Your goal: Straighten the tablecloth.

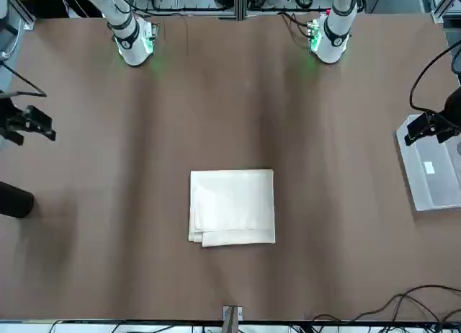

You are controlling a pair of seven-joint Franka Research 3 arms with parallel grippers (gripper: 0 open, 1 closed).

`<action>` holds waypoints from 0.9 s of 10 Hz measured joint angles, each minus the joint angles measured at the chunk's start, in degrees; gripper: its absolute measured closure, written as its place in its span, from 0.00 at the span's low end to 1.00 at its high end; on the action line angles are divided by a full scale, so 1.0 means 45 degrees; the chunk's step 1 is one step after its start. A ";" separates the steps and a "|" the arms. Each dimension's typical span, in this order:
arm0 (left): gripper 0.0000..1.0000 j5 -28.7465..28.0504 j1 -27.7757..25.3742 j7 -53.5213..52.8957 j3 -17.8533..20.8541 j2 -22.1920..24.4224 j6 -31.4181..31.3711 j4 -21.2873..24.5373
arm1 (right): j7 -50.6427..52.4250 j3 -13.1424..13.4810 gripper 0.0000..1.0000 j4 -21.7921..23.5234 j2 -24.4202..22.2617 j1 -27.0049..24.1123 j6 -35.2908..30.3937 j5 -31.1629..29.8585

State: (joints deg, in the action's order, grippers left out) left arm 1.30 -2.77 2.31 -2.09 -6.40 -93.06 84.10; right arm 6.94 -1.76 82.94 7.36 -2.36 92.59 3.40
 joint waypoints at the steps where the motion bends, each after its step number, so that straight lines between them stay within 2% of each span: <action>1: 0.00 0.0000 0.0047 0.0000 -0.0003 -0.0007 0.0000 0.0002 | -0.0012 -0.0009 0.00 -0.0001 0.0328 0.0288 0.0558 0.0240; 2: 0.00 0.0000 0.0095 0.0000 -0.0007 -0.0054 0.0000 0.0016 | -0.0009 -0.0018 0.00 -0.0173 0.0864 0.0707 0.1271 0.0297; 4: 0.00 0.0006 0.0167 -0.0004 -0.0041 -0.0372 -0.0386 0.0037 | -0.0774 -0.0030 0.02 -0.1523 0.2358 0.1734 0.1796 0.0333; 6: 0.00 0.0010 0.0725 0.0008 -0.0135 -0.1038 -0.1953 0.0102 | -0.1674 -0.0034 0.07 -0.2989 0.4407 0.2486 0.3211 0.0340; 7: 0.00 0.0010 0.1167 0.0036 -0.0166 -0.1562 -0.2651 0.0153 | -0.1709 -0.0032 0.13 -0.3478 0.5395 0.2690 0.4200 0.0352; 8: 0.00 0.0011 0.1616 0.0061 -0.0181 -0.2183 -0.3291 0.0183 | -0.1804 -0.0031 0.27 -0.3769 0.6114 0.2906 0.4965 0.0365; 9: 0.00 0.0012 0.2046 0.0073 -0.0190 -0.2772 -0.3894 0.0190 | -0.1928 -0.0031 0.37 -0.3895 0.6587 0.3182 0.5631 0.0366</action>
State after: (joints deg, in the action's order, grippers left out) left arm 1.35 6.43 2.64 -2.95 -18.88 -110.59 84.95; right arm -1.74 -1.90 65.42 37.00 11.96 117.93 5.04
